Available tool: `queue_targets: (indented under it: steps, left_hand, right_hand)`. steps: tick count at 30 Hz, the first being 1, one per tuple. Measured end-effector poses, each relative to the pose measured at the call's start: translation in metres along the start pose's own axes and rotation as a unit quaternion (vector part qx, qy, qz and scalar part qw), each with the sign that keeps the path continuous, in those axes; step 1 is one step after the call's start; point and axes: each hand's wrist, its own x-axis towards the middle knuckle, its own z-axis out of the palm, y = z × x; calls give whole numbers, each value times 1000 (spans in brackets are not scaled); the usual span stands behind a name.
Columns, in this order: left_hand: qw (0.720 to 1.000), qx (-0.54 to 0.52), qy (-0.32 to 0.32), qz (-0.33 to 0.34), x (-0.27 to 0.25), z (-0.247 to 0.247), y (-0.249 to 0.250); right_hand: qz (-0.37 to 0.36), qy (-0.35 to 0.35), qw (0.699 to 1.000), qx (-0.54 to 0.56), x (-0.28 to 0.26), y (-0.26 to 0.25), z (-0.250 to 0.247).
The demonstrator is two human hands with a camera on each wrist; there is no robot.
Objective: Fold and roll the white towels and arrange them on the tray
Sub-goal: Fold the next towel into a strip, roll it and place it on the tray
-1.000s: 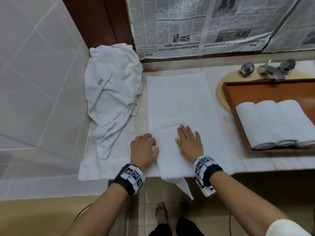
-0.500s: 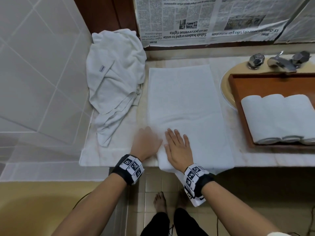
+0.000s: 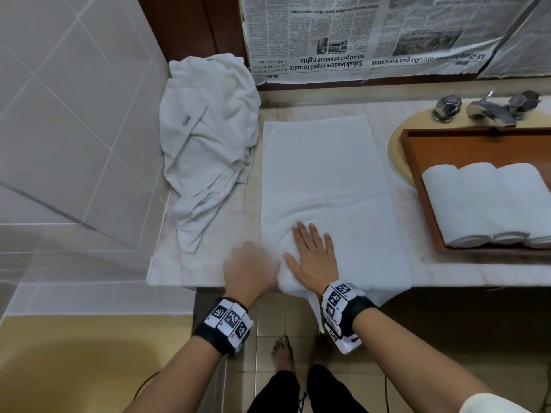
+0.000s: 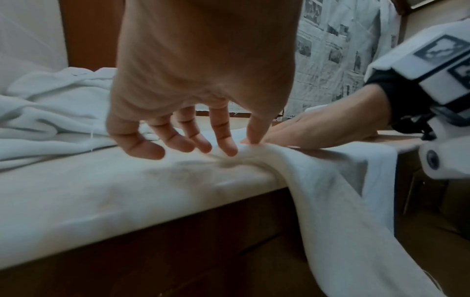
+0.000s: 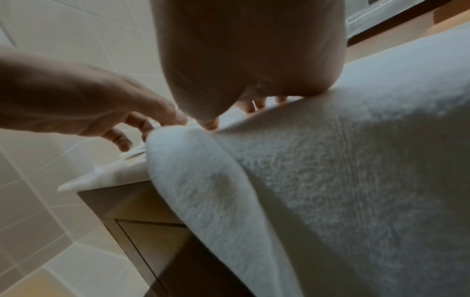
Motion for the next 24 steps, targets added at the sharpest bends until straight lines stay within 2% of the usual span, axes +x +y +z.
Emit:
queue_targets:
  steps: [2, 4, 11, 18, 24]
  left_hand:
    - [1000, 5, 10, -1, -3, 2, -1]
    - [999, -22, 25, 30, -5, 4, -3]
    - [988, -33, -21, 152, -9, 3, -10]
    - [993, -19, -17, 115, -15, 6, -23]
    - [995, -44, -19, 83, -23, 8, -25]
  right_hand:
    - [-2, -3, 1000, -9, 0, 1, 0]
    - [-6, 0, 1000, -12, 0, 2, -1]
    - [-10, 9, 1000, -12, -2, 3, 1]
    - [7, 6, 1000, -28, -4, -6, -2]
    - [-27, 23, 999, -6, -10, -18, 2]
